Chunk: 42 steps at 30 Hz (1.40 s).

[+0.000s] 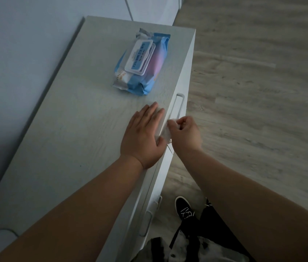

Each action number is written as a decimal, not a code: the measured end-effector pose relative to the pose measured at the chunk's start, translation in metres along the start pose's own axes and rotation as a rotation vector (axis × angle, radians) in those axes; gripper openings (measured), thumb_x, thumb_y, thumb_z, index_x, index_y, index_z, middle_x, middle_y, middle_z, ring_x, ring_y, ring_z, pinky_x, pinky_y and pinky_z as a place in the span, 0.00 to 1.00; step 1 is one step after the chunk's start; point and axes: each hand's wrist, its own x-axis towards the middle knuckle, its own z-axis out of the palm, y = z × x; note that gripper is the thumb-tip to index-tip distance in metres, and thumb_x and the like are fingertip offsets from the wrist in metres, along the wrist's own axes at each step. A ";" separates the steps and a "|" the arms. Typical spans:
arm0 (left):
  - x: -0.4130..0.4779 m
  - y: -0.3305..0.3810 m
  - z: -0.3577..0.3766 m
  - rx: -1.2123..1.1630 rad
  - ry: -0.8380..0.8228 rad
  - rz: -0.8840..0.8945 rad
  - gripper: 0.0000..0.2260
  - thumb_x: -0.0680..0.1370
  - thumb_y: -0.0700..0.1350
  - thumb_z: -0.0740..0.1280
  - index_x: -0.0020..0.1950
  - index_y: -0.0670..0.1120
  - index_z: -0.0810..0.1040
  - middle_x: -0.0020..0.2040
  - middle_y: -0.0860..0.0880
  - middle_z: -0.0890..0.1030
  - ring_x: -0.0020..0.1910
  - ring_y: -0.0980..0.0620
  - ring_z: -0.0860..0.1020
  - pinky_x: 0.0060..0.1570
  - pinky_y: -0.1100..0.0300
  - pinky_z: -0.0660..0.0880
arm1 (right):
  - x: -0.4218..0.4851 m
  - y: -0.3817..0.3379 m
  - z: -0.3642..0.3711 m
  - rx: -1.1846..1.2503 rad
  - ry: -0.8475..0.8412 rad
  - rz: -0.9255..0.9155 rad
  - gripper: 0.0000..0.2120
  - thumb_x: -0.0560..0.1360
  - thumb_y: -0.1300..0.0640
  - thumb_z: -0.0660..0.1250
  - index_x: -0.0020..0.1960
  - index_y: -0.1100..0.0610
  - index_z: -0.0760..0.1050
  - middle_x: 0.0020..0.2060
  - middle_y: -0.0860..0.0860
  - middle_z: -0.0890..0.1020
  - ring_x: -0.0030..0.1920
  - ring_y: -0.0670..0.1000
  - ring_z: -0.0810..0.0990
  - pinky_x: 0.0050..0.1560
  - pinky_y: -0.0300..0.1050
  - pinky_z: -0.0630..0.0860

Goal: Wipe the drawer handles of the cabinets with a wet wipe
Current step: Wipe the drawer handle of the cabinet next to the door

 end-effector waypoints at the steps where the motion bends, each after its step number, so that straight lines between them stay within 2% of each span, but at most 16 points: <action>1: 0.000 0.000 0.000 0.001 -0.002 -0.002 0.34 0.77 0.53 0.57 0.85 0.51 0.57 0.86 0.51 0.53 0.84 0.52 0.50 0.83 0.50 0.50 | -0.001 0.001 0.002 0.006 -0.004 0.026 0.12 0.77 0.43 0.71 0.47 0.50 0.73 0.41 0.48 0.83 0.33 0.45 0.82 0.31 0.40 0.76; 3: -0.001 0.000 0.001 0.001 -0.012 -0.007 0.34 0.78 0.53 0.58 0.85 0.52 0.56 0.86 0.52 0.52 0.84 0.53 0.49 0.83 0.50 0.48 | 0.000 0.001 0.003 0.084 0.008 0.082 0.13 0.77 0.43 0.72 0.47 0.51 0.73 0.42 0.50 0.84 0.31 0.45 0.83 0.33 0.42 0.80; 5: 0.000 0.000 0.000 -0.001 -0.019 -0.007 0.34 0.78 0.53 0.58 0.85 0.52 0.56 0.86 0.52 0.52 0.84 0.53 0.48 0.83 0.51 0.48 | 0.004 0.000 -0.001 0.143 0.037 0.125 0.14 0.76 0.43 0.73 0.46 0.51 0.73 0.43 0.52 0.84 0.36 0.52 0.86 0.40 0.51 0.85; 7: 0.000 0.000 0.000 0.000 -0.021 -0.006 0.34 0.78 0.54 0.56 0.85 0.52 0.55 0.86 0.52 0.52 0.84 0.52 0.48 0.83 0.51 0.48 | 0.005 -0.001 -0.002 0.162 0.046 0.132 0.13 0.76 0.44 0.74 0.46 0.51 0.74 0.43 0.52 0.85 0.40 0.55 0.86 0.43 0.54 0.85; 9: 0.000 0.000 0.000 -0.005 -0.008 0.000 0.34 0.77 0.55 0.55 0.85 0.52 0.56 0.86 0.51 0.53 0.84 0.52 0.49 0.83 0.50 0.48 | 0.003 0.000 0.001 0.170 0.035 0.130 0.12 0.76 0.44 0.74 0.46 0.51 0.75 0.41 0.50 0.85 0.38 0.53 0.86 0.41 0.51 0.84; 12: 0.000 0.000 0.001 -0.015 0.023 0.008 0.35 0.76 0.54 0.55 0.84 0.51 0.59 0.85 0.50 0.55 0.84 0.50 0.52 0.83 0.50 0.50 | -0.004 0.003 0.011 0.144 -0.019 0.173 0.14 0.77 0.41 0.72 0.47 0.53 0.78 0.38 0.48 0.86 0.34 0.49 0.86 0.33 0.42 0.79; 14: 0.000 -0.001 0.001 -0.006 0.019 0.008 0.35 0.76 0.54 0.55 0.84 0.51 0.59 0.85 0.50 0.55 0.84 0.50 0.52 0.83 0.50 0.50 | -0.004 0.006 0.012 0.142 -0.039 0.192 0.15 0.78 0.41 0.71 0.46 0.53 0.80 0.37 0.47 0.86 0.34 0.48 0.85 0.32 0.39 0.78; 17: 0.000 -0.002 0.003 -0.011 0.013 0.008 0.35 0.76 0.54 0.56 0.84 0.51 0.58 0.85 0.51 0.55 0.84 0.51 0.52 0.83 0.50 0.50 | 0.004 0.006 0.005 0.200 -0.037 0.183 0.12 0.75 0.44 0.75 0.44 0.52 0.82 0.35 0.46 0.86 0.35 0.47 0.86 0.40 0.47 0.85; 19: 0.001 -0.003 0.004 -0.009 0.017 0.009 0.34 0.77 0.53 0.57 0.84 0.51 0.58 0.85 0.51 0.55 0.84 0.51 0.52 0.83 0.50 0.50 | 0.008 0.008 0.004 0.241 -0.043 0.187 0.10 0.75 0.46 0.77 0.44 0.52 0.81 0.34 0.46 0.85 0.34 0.46 0.85 0.42 0.50 0.86; 23: 0.001 -0.002 0.004 -0.014 0.034 0.011 0.34 0.76 0.53 0.56 0.84 0.51 0.59 0.85 0.50 0.56 0.84 0.51 0.53 0.82 0.49 0.52 | 0.010 0.012 0.011 0.331 -0.146 0.256 0.08 0.76 0.50 0.75 0.47 0.55 0.83 0.40 0.52 0.87 0.44 0.54 0.87 0.50 0.56 0.86; 26: 0.000 -0.002 0.004 -0.020 0.036 0.014 0.34 0.76 0.53 0.56 0.84 0.51 0.59 0.85 0.50 0.56 0.84 0.51 0.53 0.82 0.48 0.53 | 0.019 0.009 0.004 0.386 -0.185 0.272 0.05 0.76 0.55 0.76 0.49 0.56 0.84 0.41 0.52 0.86 0.45 0.53 0.87 0.50 0.51 0.86; 29: 0.000 -0.002 0.003 -0.018 0.038 0.013 0.34 0.77 0.52 0.58 0.84 0.50 0.60 0.85 0.50 0.56 0.84 0.51 0.54 0.82 0.47 0.54 | 0.018 0.010 -0.002 0.455 -0.168 0.305 0.07 0.76 0.57 0.77 0.52 0.57 0.83 0.40 0.51 0.85 0.40 0.49 0.86 0.47 0.48 0.86; 34: 0.000 0.000 0.003 -0.011 0.028 -0.010 0.34 0.77 0.51 0.59 0.84 0.51 0.60 0.85 0.51 0.56 0.84 0.52 0.53 0.81 0.46 0.55 | 0.025 0.012 -0.013 0.521 -0.103 0.342 0.05 0.77 0.58 0.75 0.52 0.56 0.82 0.42 0.51 0.85 0.41 0.50 0.84 0.50 0.52 0.85; 40: -0.001 0.004 0.002 0.018 0.030 -0.022 0.34 0.76 0.51 0.59 0.84 0.51 0.59 0.85 0.52 0.55 0.84 0.52 0.52 0.82 0.47 0.52 | 0.036 0.007 -0.028 0.414 -0.205 0.275 0.03 0.78 0.56 0.74 0.50 0.54 0.81 0.45 0.51 0.85 0.44 0.50 0.85 0.50 0.49 0.85; 42: 0.000 0.008 0.005 0.015 0.062 -0.053 0.33 0.76 0.50 0.61 0.83 0.50 0.62 0.84 0.52 0.58 0.84 0.52 0.54 0.82 0.46 0.53 | 0.049 0.005 -0.036 0.367 -0.184 0.229 0.04 0.76 0.54 0.75 0.49 0.51 0.81 0.45 0.50 0.86 0.45 0.51 0.85 0.52 0.55 0.85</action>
